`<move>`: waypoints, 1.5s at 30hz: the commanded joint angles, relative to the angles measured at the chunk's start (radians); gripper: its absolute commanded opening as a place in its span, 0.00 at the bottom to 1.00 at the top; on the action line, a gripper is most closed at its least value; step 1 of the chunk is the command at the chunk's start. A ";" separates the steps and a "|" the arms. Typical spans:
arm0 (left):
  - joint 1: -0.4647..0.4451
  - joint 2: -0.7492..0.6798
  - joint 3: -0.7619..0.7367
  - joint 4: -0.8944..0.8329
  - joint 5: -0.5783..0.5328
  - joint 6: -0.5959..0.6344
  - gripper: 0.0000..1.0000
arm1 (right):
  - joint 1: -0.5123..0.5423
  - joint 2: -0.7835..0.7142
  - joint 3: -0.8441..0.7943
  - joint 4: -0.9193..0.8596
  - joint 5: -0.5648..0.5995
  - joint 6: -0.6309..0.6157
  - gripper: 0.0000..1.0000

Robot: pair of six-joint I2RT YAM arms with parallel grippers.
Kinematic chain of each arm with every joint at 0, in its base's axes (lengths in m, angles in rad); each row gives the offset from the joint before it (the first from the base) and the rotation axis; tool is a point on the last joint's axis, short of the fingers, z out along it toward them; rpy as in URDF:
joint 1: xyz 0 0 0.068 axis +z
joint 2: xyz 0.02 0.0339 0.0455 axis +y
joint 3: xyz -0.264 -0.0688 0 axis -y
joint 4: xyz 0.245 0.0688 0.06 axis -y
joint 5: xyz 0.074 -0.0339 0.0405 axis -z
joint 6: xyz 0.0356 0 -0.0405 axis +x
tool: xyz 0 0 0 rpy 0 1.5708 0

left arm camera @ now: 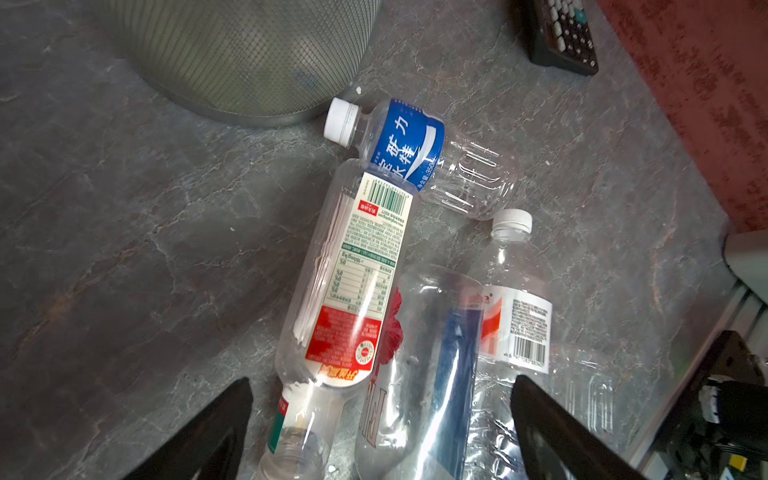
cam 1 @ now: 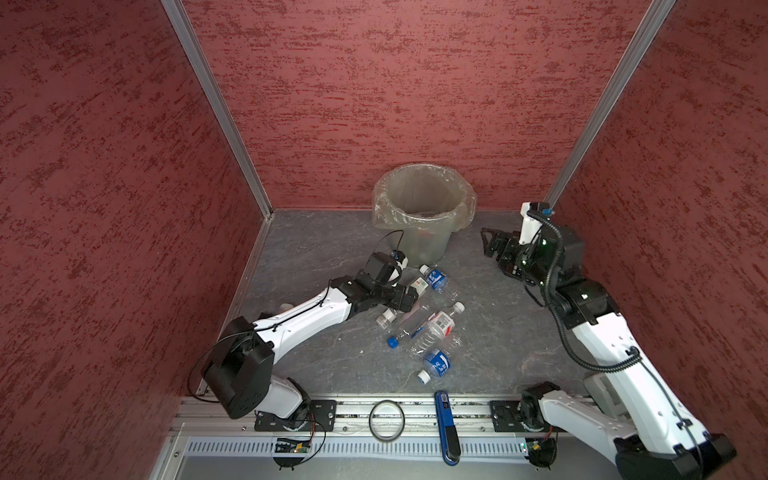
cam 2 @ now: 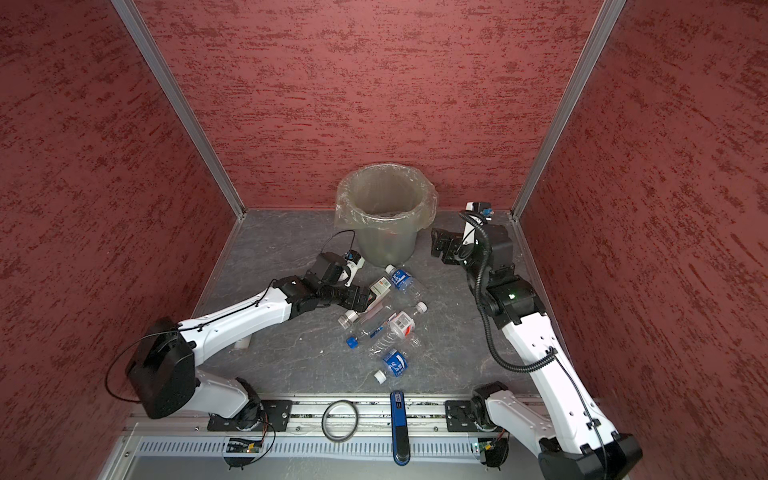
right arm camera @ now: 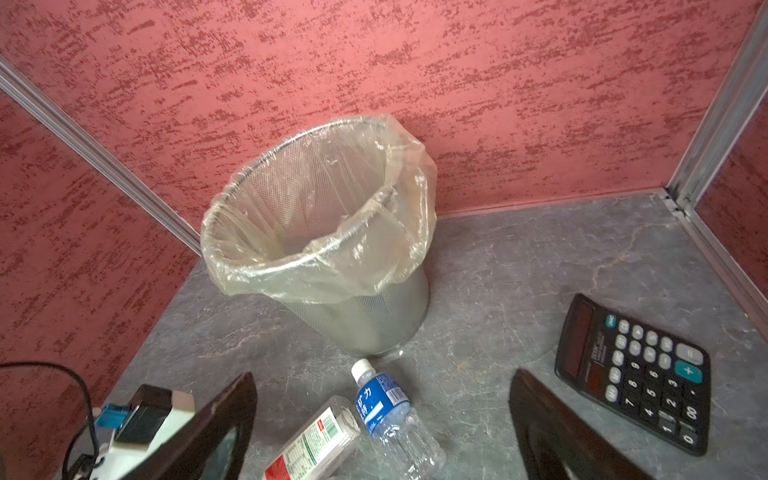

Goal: Throw the plastic bottles in the bin
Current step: 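Draw the right gripper back while the left gripper reaches the white-label bottle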

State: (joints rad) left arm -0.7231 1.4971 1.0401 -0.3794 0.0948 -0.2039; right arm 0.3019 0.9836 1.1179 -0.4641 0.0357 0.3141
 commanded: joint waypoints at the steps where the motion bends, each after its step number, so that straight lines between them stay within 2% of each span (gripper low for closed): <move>1: -0.014 0.060 0.061 -0.035 -0.058 0.052 0.97 | -0.004 -0.045 -0.059 -0.026 0.018 0.004 0.95; 12: -0.033 0.199 0.153 -0.087 -0.096 0.090 0.94 | -0.004 -0.145 -0.221 -0.047 0.012 0.019 0.94; 28: -0.035 0.333 0.228 -0.103 -0.157 0.103 0.87 | -0.003 -0.126 -0.233 -0.028 -0.007 0.018 0.94; 35: -0.038 0.362 0.242 -0.115 -0.188 0.118 0.77 | -0.003 -0.128 -0.232 -0.028 -0.014 0.016 0.94; 45: -0.056 0.394 0.256 -0.167 -0.281 0.109 0.76 | -0.004 -0.132 -0.235 -0.024 -0.016 0.016 0.94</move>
State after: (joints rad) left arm -0.7746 1.8572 1.2743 -0.5133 -0.1406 -0.0963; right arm 0.3019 0.8604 0.8928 -0.5064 0.0292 0.3252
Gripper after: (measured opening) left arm 0.762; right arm 0.938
